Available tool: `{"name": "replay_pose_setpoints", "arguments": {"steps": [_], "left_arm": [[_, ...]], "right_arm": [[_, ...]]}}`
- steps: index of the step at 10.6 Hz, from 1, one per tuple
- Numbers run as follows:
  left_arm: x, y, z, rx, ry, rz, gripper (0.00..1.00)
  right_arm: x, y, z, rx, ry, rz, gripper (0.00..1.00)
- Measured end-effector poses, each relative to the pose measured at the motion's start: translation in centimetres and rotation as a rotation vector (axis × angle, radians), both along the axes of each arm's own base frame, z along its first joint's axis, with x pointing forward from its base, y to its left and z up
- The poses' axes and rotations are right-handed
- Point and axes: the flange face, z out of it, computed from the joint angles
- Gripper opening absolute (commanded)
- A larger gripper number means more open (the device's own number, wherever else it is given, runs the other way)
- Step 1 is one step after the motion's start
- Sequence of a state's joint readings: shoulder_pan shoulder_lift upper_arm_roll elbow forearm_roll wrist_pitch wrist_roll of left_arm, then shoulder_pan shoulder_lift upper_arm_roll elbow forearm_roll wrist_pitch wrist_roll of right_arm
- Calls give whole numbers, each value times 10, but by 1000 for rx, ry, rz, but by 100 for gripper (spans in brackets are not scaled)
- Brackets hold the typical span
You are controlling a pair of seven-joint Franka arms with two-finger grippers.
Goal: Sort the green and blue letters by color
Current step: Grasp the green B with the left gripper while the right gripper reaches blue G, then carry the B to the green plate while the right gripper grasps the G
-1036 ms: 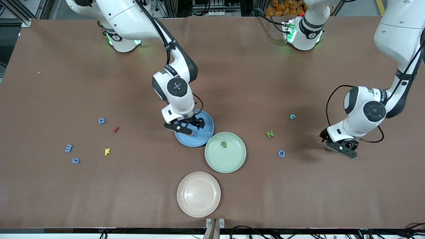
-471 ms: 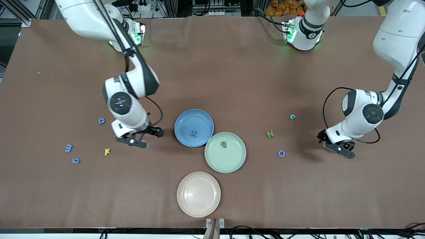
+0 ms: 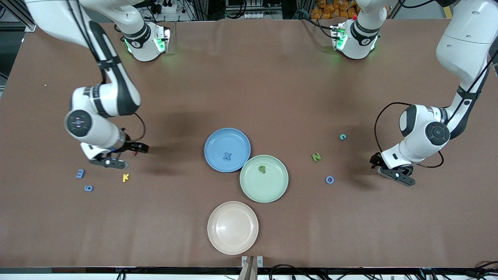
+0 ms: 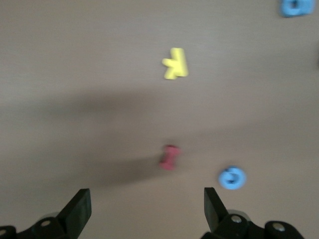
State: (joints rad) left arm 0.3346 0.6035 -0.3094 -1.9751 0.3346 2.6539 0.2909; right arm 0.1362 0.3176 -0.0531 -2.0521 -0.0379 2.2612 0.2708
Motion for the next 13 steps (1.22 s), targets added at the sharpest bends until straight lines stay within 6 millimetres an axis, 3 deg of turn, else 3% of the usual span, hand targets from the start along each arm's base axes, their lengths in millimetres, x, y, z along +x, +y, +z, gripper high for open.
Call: {"name": "replay_pose_setpoints", "arguments": {"steps": [3,5,8,11,13], "left_arm": [[-1,7,-1,-2,4,14,86],[-1,10,-3,-2,8,18,82],[-3,11,-5,-2,16,20,66],[-4,12,-7,-5,22,23,33],[-3,10,-5,-6,20,23,6]], "right_arm": [[-21,-67,5,19,-8,29,100],[-36,-90,-9,23,-47,35,100],[-63,-107,-39,24,-93,31,100],[-78,-114,-59,22,-126,23,100],[-82,-117,-77,20,-137,19,100]]}}
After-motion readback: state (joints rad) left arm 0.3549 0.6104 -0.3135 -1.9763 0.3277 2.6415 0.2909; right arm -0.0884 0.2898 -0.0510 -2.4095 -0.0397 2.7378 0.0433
